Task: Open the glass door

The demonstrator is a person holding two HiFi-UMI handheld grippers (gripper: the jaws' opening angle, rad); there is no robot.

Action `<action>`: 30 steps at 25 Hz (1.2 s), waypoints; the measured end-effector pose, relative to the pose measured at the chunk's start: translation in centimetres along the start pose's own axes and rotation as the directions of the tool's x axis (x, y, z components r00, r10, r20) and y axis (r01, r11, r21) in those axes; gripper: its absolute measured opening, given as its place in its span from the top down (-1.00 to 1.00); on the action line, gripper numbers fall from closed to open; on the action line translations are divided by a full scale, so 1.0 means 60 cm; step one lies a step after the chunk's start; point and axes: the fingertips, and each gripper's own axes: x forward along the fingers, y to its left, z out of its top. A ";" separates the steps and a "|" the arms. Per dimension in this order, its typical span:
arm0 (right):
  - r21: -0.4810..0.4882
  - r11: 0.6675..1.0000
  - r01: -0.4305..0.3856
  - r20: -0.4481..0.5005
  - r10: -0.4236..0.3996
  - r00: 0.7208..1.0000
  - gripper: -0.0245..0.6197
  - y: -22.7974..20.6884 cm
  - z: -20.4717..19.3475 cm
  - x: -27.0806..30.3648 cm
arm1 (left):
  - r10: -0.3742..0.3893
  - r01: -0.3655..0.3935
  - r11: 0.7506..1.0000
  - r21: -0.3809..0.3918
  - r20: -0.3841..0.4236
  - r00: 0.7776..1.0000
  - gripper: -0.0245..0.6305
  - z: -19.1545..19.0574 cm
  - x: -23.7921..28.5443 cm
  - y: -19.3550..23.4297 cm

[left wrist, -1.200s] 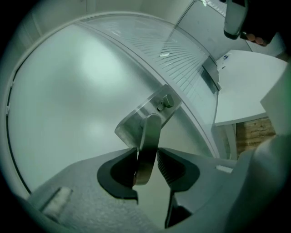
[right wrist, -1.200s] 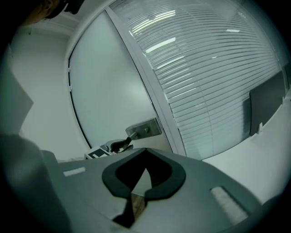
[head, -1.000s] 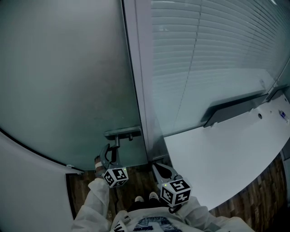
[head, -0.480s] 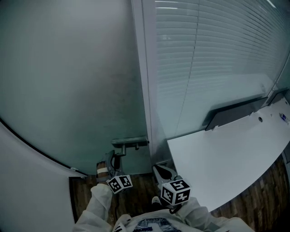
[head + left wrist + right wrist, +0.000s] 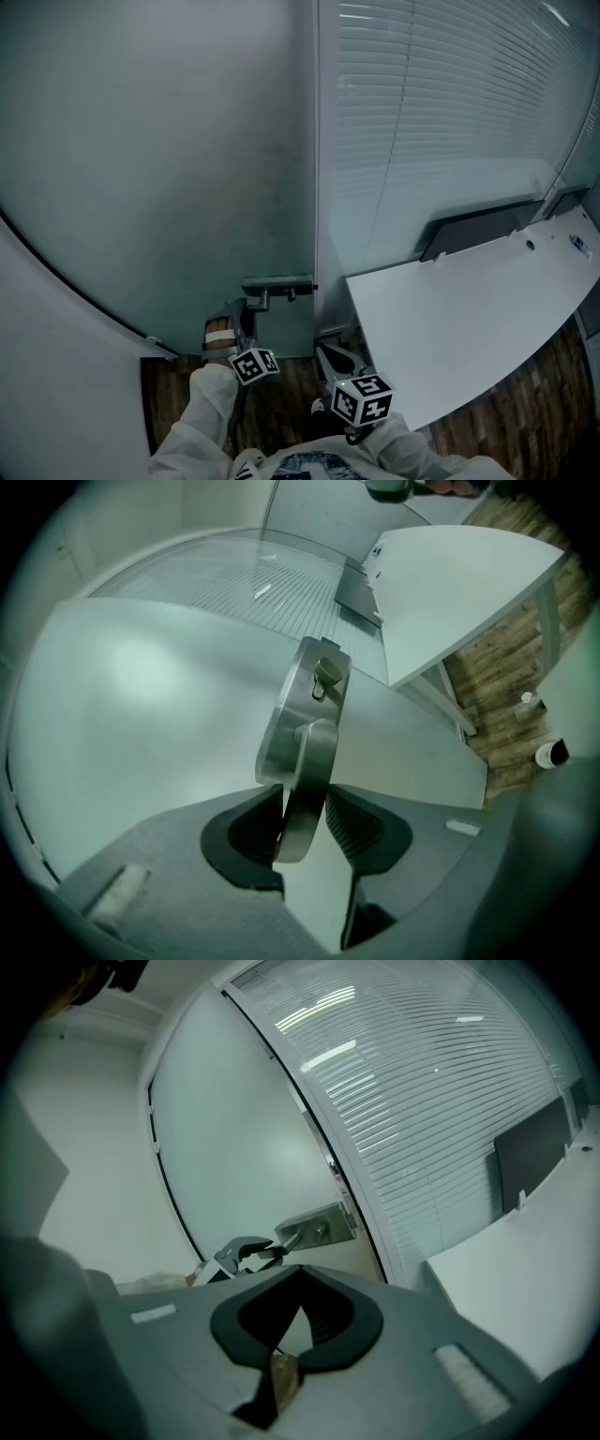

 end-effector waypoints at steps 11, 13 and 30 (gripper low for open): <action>0.003 0.999 0.048 0.049 -0.048 0.998 0.91 0.041 -0.060 -0.095 | -0.005 0.000 0.991 0.131 0.037 0.999 0.58 -0.004 -0.067 -0.015; -0.001 0.998 0.059 0.057 -0.059 0.997 0.91 0.050 -0.085 -0.115 | 0.003 -0.008 0.995 0.103 0.048 0.999 0.60 -0.007 -0.104 -0.028; -0.109 0.993 0.053 0.075 -0.045 0.996 0.91 0.212 -0.169 -0.250 | 0.056 0.033 0.874 -0.485 0.167 0.984 0.91 -0.041 -0.453 -0.026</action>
